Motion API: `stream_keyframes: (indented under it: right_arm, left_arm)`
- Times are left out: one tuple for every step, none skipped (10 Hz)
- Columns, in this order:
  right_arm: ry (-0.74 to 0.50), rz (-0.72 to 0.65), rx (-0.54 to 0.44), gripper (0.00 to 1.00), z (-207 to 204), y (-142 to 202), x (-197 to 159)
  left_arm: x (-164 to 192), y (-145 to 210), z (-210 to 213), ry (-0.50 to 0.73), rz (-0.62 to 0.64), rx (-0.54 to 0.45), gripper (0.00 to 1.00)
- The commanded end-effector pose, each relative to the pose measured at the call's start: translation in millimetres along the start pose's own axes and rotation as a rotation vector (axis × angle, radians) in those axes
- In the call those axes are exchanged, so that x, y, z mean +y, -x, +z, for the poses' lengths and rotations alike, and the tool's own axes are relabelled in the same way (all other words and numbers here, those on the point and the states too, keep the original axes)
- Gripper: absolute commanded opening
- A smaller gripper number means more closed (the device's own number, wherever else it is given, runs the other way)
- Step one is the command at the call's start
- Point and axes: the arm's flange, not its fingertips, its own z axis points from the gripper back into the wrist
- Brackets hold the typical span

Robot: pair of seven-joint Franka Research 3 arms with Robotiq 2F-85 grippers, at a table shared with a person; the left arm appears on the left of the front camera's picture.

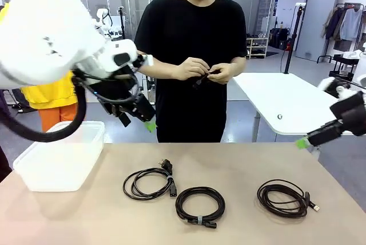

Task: Organize and store the cables.
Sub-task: Place the Power Cable into the Organizing box.

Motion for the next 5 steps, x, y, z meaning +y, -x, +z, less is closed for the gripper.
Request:
stream_keyframes:
  right_arm:
    - [-0.008, 0.030, -0.039, 1.00, 8, 21, 9]
    - [-0.010, 0.014, -0.050, 1.00, 10, 24, 7]
    - [-0.063, 0.045, -0.042, 1.00, 8, 20, 5]
    - [0.000, 0.012, -0.037, 1.00, 15, 7, -3]
    - [0.000, 0.012, -0.037, 1.00, 15, 7, -3]
  left_arm:
    - [7, -35, -25, -0.074, 0.046, 0.032, 1.00]
    - [10, -41, -34, -0.073, 0.050, 0.022, 1.00]
    - [13, -42, -36, -0.045, 0.065, -0.006, 1.00]
    - [15, -26, -35, -0.056, 0.030, 0.041, 1.00]
    - [15, -26, -35, -0.056, 0.030, 0.041, 1.00]
